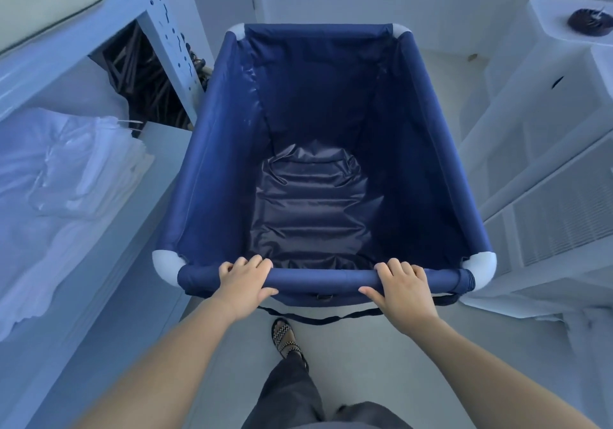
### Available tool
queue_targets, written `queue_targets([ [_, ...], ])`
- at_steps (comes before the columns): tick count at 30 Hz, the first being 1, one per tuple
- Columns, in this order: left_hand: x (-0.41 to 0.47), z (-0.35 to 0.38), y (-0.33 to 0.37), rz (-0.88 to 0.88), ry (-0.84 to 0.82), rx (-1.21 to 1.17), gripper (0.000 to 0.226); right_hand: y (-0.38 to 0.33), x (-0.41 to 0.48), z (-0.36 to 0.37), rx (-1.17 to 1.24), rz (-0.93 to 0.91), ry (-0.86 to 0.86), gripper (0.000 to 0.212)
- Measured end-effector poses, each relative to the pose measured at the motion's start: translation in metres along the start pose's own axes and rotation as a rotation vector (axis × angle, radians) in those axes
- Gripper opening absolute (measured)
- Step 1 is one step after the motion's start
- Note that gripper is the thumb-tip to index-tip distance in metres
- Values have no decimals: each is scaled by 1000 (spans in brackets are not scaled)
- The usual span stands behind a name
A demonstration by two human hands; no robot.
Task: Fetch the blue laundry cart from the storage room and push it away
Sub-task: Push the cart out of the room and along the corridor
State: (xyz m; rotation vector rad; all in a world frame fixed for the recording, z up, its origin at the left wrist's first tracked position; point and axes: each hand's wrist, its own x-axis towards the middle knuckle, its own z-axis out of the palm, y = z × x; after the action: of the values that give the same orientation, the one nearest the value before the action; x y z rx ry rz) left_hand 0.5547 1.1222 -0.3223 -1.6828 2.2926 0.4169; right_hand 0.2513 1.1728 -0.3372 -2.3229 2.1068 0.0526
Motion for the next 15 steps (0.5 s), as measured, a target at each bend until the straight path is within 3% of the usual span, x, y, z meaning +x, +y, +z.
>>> queue_targets([
  [15, 134, -58, -46, 85, 82, -210, 39, 13, 136, -4, 28, 122, -165, 54],
])
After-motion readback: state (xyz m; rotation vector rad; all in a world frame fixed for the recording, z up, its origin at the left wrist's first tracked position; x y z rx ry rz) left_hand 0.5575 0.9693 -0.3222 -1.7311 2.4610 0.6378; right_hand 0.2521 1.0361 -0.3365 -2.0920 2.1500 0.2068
